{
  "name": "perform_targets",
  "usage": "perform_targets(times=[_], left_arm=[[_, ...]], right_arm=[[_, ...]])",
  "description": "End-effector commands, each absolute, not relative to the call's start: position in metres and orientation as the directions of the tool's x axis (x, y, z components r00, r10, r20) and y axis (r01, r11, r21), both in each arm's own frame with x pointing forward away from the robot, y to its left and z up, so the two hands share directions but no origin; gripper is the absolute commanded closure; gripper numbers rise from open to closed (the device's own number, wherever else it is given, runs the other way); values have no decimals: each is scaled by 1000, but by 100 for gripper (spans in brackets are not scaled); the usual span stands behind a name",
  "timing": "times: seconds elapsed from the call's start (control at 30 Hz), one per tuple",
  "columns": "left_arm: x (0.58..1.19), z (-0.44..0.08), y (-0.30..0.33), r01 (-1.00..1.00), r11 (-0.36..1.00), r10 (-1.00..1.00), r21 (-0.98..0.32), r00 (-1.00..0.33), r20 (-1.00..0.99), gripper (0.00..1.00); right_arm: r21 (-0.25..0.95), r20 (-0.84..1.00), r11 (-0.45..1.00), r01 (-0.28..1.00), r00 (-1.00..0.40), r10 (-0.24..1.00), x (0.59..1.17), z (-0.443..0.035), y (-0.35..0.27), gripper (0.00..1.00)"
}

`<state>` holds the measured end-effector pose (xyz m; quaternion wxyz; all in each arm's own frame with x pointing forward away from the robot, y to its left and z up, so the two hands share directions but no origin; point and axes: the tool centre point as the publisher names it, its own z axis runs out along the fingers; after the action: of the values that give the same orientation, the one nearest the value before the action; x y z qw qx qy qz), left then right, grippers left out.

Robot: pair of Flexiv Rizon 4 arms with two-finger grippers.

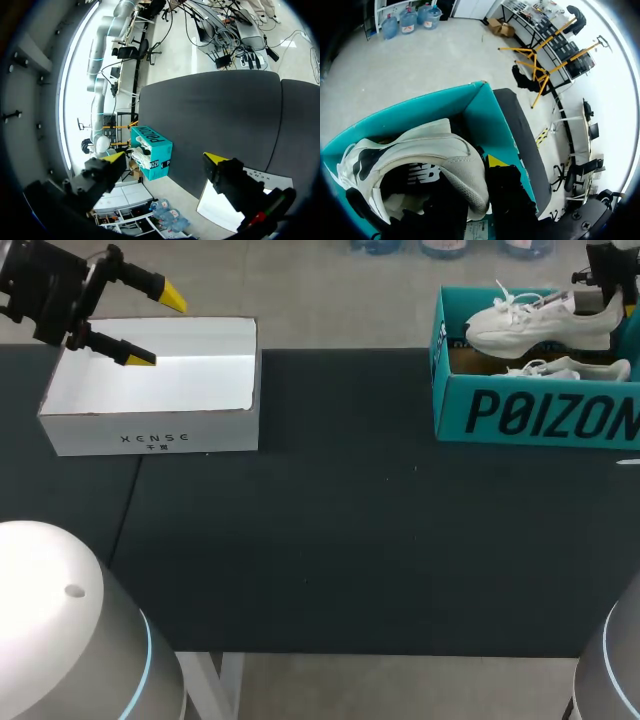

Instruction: Take the shoe out of the shoebox, open the shoe tongue, remove and reinsert the insole, then place the shoe into the shoebox

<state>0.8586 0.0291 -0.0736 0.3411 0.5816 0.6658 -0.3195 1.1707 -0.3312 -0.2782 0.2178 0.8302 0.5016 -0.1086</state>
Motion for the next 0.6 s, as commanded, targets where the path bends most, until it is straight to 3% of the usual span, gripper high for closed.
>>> perform_targets(times=[0.03,0.6], left_arm=[[859,-73,29,992,119,559,-29,-91,-824,0],[859,-73,29,992,119,559,-29,-91,-824,0]], right_arm=[[221,-408,-408,886,464,786,1184,-294,-333,100],[150,-461,-438,886,455,762,1180,-337,-340,100]])
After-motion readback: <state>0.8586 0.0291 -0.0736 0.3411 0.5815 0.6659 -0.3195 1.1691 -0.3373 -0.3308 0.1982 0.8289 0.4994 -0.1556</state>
